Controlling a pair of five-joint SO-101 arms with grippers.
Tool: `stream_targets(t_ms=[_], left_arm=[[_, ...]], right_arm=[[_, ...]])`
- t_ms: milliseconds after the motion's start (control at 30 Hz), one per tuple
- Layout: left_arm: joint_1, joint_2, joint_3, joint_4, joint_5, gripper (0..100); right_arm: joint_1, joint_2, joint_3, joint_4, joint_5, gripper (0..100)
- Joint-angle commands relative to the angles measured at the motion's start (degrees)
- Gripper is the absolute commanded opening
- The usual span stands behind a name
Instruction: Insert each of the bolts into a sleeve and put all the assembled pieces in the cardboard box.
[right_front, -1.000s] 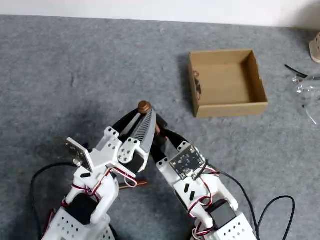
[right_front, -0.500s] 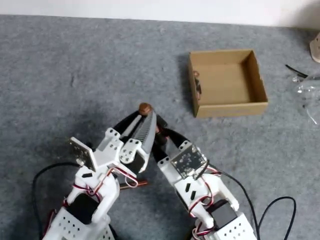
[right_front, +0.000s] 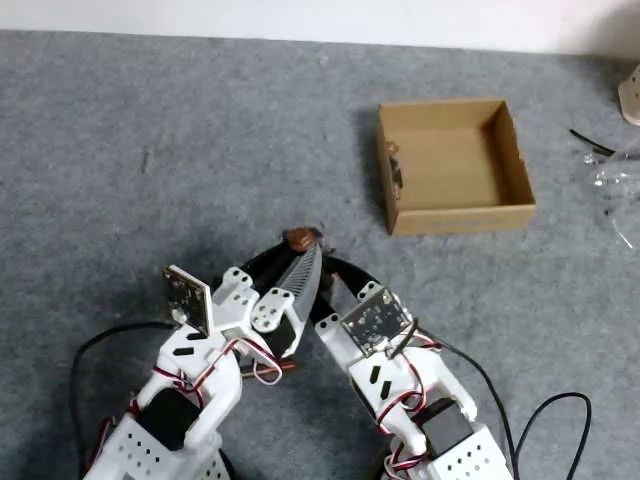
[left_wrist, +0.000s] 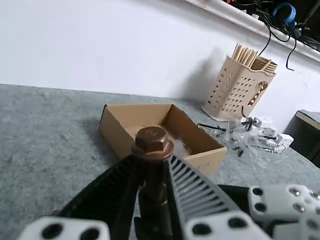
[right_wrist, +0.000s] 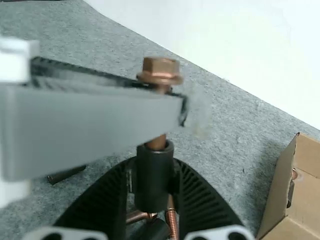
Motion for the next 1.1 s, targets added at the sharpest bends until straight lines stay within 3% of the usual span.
stream_targets(t_ms=[0,267,500,633,833,967,1067], left_arm=[[0.40,-0.66,1.10,0.62,-0.44,1],[-0.13,-0.66,1.10,0.44,-0.53,1],[0.22,-0.57,1.10,3.96,-0.18,21],[-0.66,-0.57,1.10,4.04,-0.35,25],[-8.40,-0.92,0.13,3.52,0.70,25],[-14.64,-0.92,-2.33,3.96,9.93,25],[-17.63,-0.92,-2.33,3.96,10.90,25]], right_arm=[[1.36,-1.01,8.04,-1.89,0.44,0.5],[1.45,-1.01,8.13,-1.89,0.44,0.5],[1.45,-1.01,8.04,-1.89,0.44,0.5],[1.45,-1.01,8.04,-1.89,0.44,0.5],[1.54,-1.01,8.04,-1.80,0.44,0.5],[1.54,-1.01,8.04,-1.80,0.44,0.5],[3.12,-1.01,8.04,-1.80,0.44,0.5]])
